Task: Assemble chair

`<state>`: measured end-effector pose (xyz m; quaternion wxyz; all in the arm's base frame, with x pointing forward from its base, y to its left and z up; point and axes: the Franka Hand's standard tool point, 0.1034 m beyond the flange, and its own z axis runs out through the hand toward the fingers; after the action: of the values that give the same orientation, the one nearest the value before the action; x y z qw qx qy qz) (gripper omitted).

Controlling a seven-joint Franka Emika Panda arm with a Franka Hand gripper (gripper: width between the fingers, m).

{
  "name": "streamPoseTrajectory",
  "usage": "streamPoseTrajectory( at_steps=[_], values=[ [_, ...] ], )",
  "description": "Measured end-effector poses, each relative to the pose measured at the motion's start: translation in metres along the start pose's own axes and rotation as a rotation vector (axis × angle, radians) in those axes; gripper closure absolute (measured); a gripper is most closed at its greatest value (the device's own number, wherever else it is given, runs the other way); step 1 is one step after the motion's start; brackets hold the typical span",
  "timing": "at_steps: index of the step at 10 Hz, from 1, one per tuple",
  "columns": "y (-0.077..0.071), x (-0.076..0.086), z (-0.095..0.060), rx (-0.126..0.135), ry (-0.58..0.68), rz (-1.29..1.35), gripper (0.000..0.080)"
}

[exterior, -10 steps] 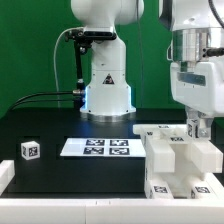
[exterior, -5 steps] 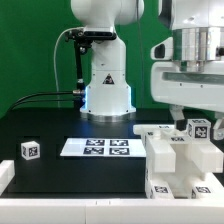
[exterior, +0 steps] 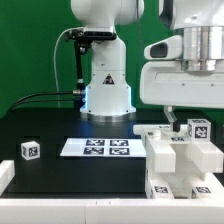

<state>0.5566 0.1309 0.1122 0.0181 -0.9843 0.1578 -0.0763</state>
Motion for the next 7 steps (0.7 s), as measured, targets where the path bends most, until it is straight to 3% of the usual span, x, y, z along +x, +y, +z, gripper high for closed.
streamPoseTrajectory(
  at_steps=[2,3,4,5,6,7],
  values=[
    [0.0022,-0.0042,0.0024,0.003,0.007,-0.002,0.015],
    [0.0021,-0.0042,0.0024,0.003,0.007,0.01,0.0246],
    [0.002,-0.0046,0.0028,0.005,0.006,0.068,0.0246],
    [0.0036,-0.0039,0.0033,0.001,-0.001,0.193,0.0428],
    [0.0071,-0.0037,0.0036,-0.012,-0.022,0.327,0.0536],
    [0.007,-0.0032,0.0035,-0.019,-0.03,0.514,0.0535]
  ],
)
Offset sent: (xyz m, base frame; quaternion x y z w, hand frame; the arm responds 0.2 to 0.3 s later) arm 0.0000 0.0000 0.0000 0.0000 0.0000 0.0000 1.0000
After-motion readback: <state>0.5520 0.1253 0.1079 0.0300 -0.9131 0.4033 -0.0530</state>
